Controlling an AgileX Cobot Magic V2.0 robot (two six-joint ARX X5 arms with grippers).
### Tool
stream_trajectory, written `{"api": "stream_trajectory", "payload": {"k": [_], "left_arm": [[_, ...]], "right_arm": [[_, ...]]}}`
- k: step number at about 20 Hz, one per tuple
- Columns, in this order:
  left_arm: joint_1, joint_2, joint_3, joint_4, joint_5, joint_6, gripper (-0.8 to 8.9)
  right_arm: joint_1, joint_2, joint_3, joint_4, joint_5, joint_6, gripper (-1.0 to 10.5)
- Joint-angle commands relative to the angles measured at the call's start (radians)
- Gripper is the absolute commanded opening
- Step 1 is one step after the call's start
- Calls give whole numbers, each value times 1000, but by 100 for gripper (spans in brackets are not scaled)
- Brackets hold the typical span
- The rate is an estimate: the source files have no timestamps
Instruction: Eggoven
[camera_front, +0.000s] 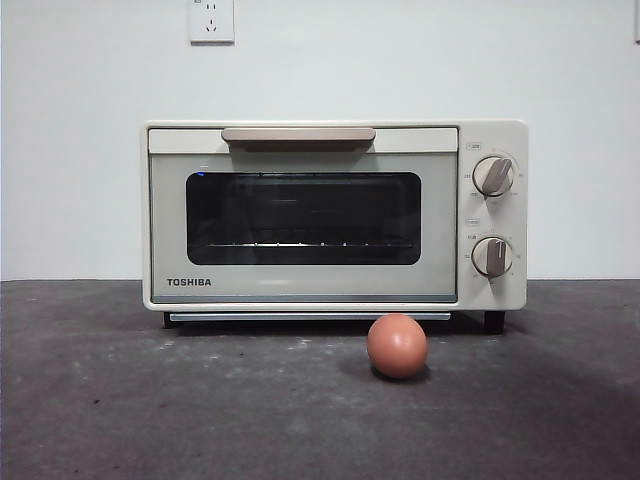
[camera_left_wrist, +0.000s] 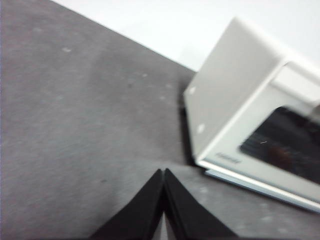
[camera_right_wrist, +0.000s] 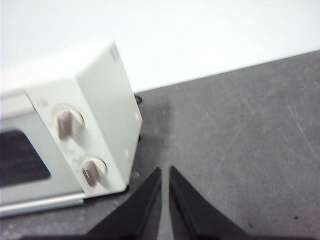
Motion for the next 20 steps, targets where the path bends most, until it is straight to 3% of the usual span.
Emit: {"api": "stream_trajectory", "payload": {"k": [1,7,14,20], "left_arm": [[0,50,82,-21,50,-27,7],[0,215,266,-135,189,45,7],[0,383,459,-322,367,214,7],[-1,463,549,-492,447,331,7]], "right_arm": [[3,43,69,-38,-19,30,5],[3,206,269,-190,-145,-28,5],[13,428,531,-515,-342,-200,5],[64,551,691,-757,-403,-311,5]]}}
